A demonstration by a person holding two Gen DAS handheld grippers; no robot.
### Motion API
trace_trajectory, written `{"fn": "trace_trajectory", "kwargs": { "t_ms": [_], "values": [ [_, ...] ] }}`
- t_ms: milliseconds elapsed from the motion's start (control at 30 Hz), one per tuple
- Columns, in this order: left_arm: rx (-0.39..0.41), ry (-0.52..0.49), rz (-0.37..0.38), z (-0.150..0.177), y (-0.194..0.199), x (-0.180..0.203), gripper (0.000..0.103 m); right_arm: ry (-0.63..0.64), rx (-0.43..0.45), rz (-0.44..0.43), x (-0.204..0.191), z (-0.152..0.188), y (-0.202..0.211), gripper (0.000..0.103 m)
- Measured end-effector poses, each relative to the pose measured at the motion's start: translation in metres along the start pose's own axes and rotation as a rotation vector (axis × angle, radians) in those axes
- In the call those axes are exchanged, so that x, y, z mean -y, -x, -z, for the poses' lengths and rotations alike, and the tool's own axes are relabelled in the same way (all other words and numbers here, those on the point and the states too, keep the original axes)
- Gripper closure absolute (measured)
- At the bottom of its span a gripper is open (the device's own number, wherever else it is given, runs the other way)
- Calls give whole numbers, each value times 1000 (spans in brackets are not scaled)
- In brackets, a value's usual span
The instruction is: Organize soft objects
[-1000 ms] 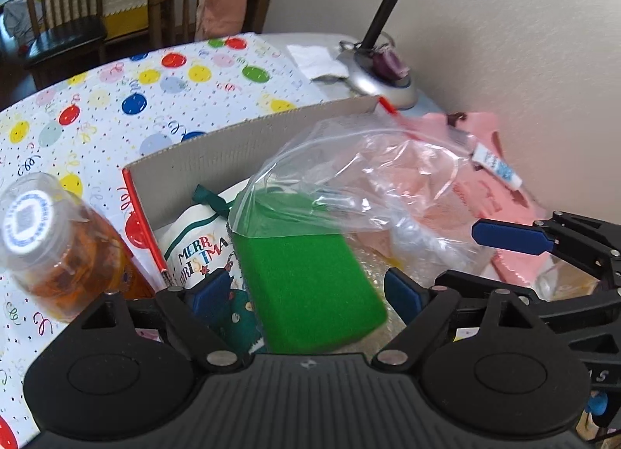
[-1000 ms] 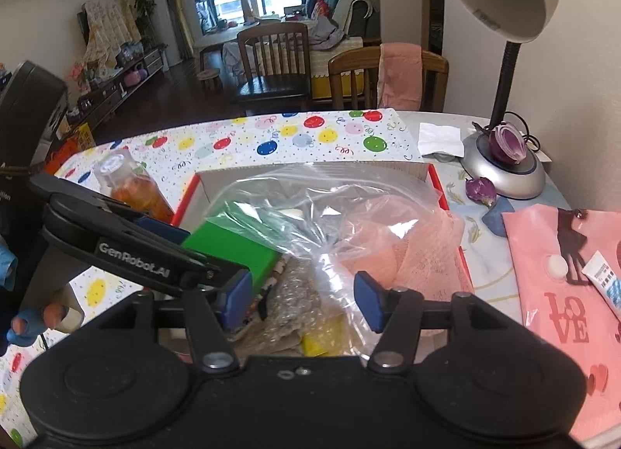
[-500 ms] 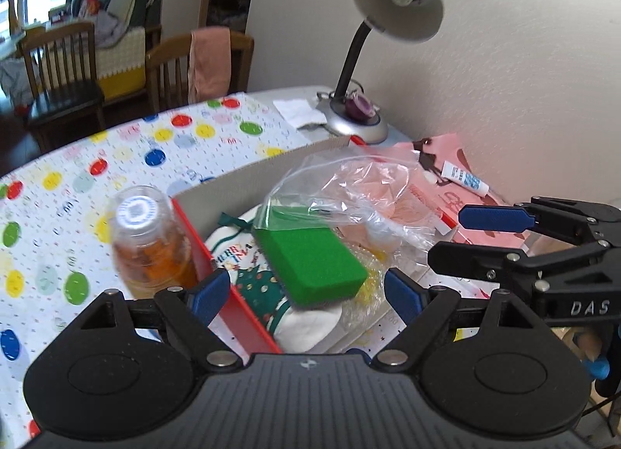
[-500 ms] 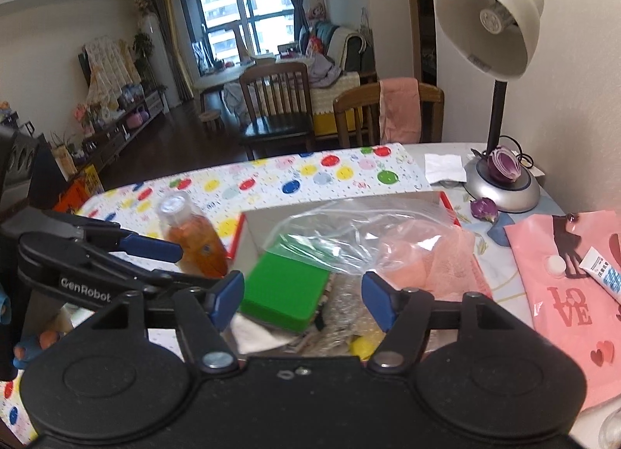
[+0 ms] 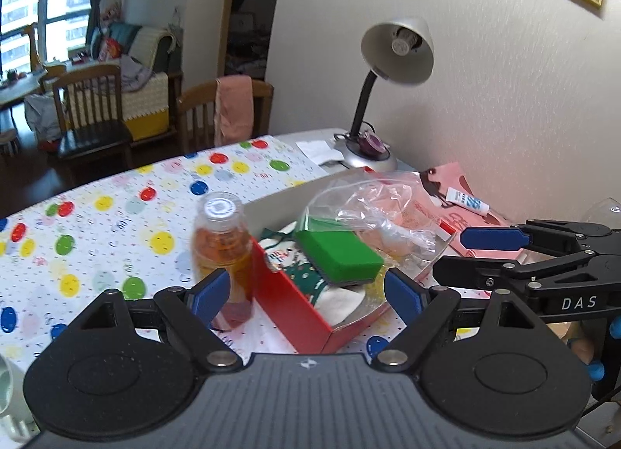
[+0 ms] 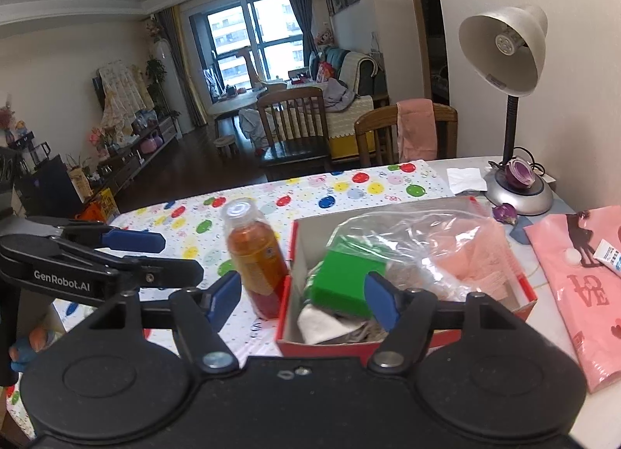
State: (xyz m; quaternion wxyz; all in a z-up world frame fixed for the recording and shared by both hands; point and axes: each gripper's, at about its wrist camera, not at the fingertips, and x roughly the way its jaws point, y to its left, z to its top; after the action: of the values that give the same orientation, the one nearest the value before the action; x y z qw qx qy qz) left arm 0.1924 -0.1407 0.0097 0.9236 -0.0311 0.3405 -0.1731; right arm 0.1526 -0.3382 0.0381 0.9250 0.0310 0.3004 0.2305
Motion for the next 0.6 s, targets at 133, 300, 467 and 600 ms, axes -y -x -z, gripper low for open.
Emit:
{"fn": "trace_trajectory", "kwargs": {
  "t_ms": [133,300,467,600],
  "values": [
    [35,-1,-20,9,19,-3,16,6,29,-8,-12,6,9,25],
    [63,29,-29,21,37,-6,16,27,60,-20,-30,11,19,20],
    [88,50,-33,33,52,-6,10,54,94,-19,-46,16,30,10],
    [130,59,-29,43,67,-4,5,48,113,-16,-52,20,36,5]
  ]
}}
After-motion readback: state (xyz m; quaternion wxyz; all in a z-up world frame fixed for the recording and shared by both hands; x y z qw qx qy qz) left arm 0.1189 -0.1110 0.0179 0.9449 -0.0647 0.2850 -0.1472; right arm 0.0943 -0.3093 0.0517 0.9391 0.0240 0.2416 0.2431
